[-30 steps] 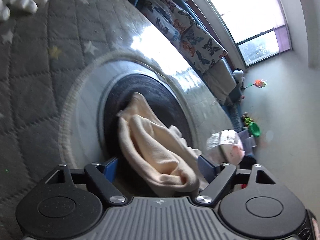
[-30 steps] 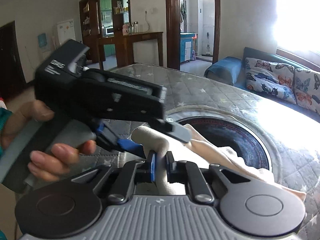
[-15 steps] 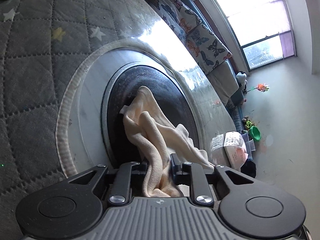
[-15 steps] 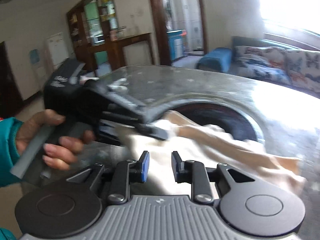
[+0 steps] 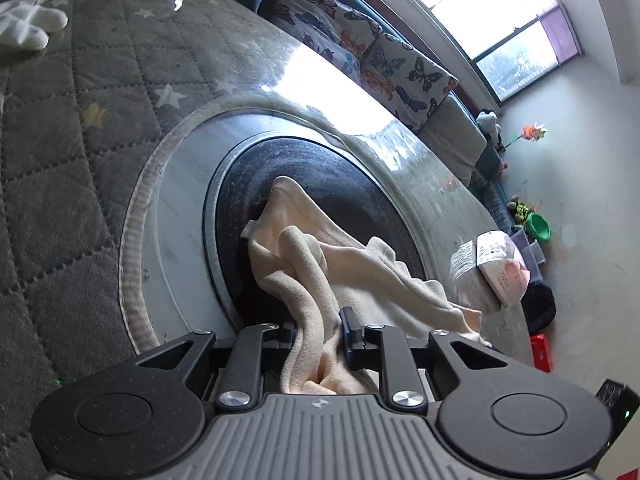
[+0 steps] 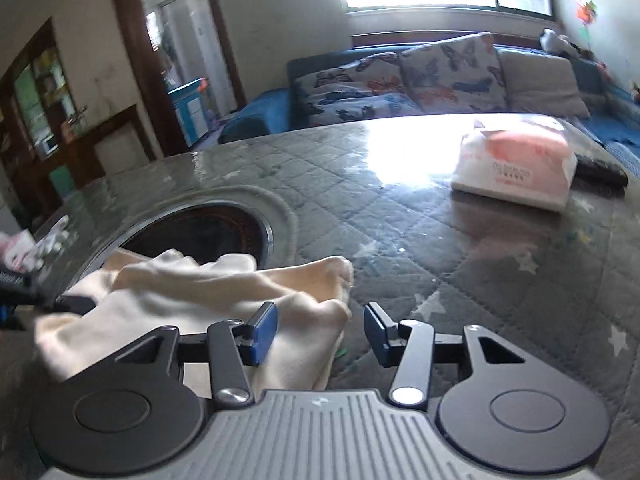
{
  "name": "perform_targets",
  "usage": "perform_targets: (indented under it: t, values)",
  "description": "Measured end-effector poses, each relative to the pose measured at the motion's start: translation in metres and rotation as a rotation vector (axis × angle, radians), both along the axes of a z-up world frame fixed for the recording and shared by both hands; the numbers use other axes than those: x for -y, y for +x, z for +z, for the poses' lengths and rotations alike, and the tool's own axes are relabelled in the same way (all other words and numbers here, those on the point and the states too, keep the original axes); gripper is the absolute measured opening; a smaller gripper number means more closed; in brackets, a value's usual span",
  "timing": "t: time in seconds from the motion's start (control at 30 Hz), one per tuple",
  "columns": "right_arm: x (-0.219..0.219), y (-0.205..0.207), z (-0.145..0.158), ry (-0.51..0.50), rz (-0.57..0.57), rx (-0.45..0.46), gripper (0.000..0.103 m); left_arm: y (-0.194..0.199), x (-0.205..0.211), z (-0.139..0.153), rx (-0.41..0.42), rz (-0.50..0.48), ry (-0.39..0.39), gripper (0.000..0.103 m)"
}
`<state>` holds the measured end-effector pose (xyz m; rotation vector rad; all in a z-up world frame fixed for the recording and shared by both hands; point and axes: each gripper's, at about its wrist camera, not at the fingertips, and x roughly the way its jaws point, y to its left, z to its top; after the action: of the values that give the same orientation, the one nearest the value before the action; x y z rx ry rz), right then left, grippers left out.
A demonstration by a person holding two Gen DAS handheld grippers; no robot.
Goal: Fold clothes
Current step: 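Lift the sweatshirt with both grippers and fold it over onto itself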
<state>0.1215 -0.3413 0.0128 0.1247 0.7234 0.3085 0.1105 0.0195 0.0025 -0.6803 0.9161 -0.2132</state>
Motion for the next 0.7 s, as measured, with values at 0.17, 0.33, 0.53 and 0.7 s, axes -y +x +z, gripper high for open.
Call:
perform_targets:
  t: [0.17,0.33,0.53,0.7]
  values:
    - [0.000,0.002,-0.008,0.063,0.008,-0.006,0.042,0.003,0.002,0.001,-0.002,-0.017,0.018,0.022]
    - [-0.009,-0.002,-0.004,0.075,0.011,-0.002,0.014,0.000,0.011,0.012,0.065,-0.056,0.101,0.016]
    - [0.001,-0.019,0.025,0.065,0.008,0.073,0.012,0.003,0.031,0.041,0.145,-0.117,0.141,0.015]
    - [0.021,-0.032,0.053,0.023,-0.022,0.133,0.012,0.012,0.067,0.061,0.178,-0.187,0.145,0.015]
